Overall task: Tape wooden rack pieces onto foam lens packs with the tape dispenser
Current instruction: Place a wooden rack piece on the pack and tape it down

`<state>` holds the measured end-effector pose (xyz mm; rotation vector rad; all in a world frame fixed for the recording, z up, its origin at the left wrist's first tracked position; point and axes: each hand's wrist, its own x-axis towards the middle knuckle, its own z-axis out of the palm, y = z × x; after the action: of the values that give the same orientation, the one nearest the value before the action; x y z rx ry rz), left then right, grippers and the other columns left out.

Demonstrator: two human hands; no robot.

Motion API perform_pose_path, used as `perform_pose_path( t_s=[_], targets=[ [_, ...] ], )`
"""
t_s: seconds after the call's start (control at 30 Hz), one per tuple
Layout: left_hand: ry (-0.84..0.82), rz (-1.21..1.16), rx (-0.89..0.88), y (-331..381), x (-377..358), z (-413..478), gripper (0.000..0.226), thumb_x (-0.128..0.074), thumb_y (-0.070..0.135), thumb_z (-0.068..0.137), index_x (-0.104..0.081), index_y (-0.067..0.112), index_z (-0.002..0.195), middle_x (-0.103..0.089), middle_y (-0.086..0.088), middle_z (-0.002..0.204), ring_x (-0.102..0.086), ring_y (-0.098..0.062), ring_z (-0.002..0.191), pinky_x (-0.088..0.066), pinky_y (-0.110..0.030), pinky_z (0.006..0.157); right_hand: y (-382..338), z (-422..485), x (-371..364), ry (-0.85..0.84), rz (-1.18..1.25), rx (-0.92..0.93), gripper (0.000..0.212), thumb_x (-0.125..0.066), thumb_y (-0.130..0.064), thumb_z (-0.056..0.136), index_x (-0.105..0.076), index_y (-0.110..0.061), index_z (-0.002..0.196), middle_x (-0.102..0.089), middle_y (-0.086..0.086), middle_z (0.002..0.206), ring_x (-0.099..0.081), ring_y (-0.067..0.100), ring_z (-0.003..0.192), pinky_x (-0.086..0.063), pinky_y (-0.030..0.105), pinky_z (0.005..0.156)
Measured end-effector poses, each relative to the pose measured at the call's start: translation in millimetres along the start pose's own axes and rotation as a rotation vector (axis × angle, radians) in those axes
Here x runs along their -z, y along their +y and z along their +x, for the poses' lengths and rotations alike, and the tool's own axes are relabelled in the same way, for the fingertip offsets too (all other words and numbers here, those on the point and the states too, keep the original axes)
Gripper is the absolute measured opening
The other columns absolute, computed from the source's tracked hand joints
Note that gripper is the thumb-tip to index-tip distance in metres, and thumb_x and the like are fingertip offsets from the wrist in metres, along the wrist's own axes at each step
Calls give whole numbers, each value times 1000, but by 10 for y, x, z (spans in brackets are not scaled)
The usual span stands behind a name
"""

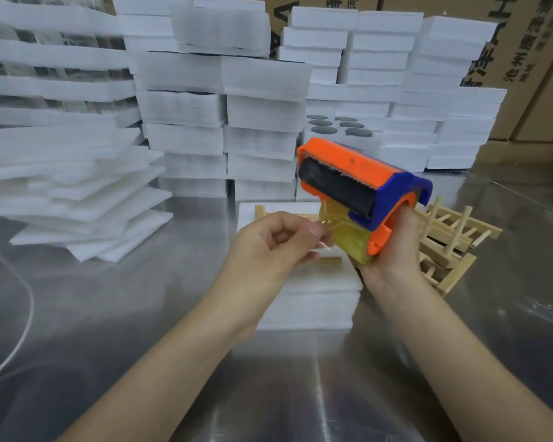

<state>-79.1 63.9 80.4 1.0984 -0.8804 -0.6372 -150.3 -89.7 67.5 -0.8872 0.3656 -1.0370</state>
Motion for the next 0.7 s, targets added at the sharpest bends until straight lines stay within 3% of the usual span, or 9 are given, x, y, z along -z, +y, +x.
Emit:
perform_pose_path(
  t_s=[0.07, 0.13, 0.2, 0.27, 0.4, 0.53, 0.7],
  targets=[
    [-4, -6, -14, 20, -3, -3, 19, -68, 27, 73, -69, 10, 82, -75, -4, 86, -71, -10, 83, -50, -14, 68, 3, 4, 12, -63, 21, -37, 29, -49, -28, 91, -61, -10, 111, -64, 13, 101, -63, 32, 95, -55, 37, 79],
    [11, 66, -81, 47, 2, -1, 9, -71, 20, 76, -69, 12, 77, -75, -2, 78, -71, -6, 73, -49, -11, 62, -21, 17, 11, -114, 28, -63, 18, -55, -28, 81, -64, -16, 92, -66, 6, 84, -66, 22, 78, -55, 31, 66],
    [27, 197, -187, 70, 7, -8, 12, -71, 8, 81, -68, 15, 71, -73, 1, 71, -67, -3, 64, -45, -8, 55, -57, 32, 13, -138, 8, -101, 22, -59, -29, 71, -64, -17, 89, -65, 7, 86, -65, 25, 79, -56, 34, 68],
    [22, 245, -204, 85, 12, -11, 17, -70, 4, 82, -66, 15, 69, -72, 3, 67, -65, -2, 60, -43, -7, 53, -92, 64, 34, -127, -18, -116, 16, -55, -22, 81, -69, -17, 87, -67, 10, 89, -66, 29, 83, -58, 38, 71],
    [-35, 72, 32, 117, 44, -18, 11, -73, 18, 73, -64, 11, 72, -69, 3, 64, -58, -2, 54, -46, -11, 55, -103, 75, 51, -98, -40, -89, 22, -50, -22, 89, -64, -15, 104, -62, 16, 106, -62, 35, 100, -53, 49, 86],
    [-158, -164, 354, 116, 105, -10, 21, -78, 19, 59, -68, 11, 75, -65, 0, 66, -55, -4, 52, -47, -13, 52, -124, 114, 85, -99, -39, -35, 26, -49, -22, 90, -63, -13, 109, -66, 13, 100, -65, 31, 93, -58, 39, 73],
    [-264, -435, 588, 108, 75, 10, 10, -78, 12, 64, -77, 9, 73, -59, 1, 61, -47, -2, 44, -41, -12, 43, -148, 159, 100, 9, -106, 44, 61, -56, -30, 71, -55, -10, 129, -67, 8, 105, -68, 21, 86, -55, 29, 63]
  ],
)
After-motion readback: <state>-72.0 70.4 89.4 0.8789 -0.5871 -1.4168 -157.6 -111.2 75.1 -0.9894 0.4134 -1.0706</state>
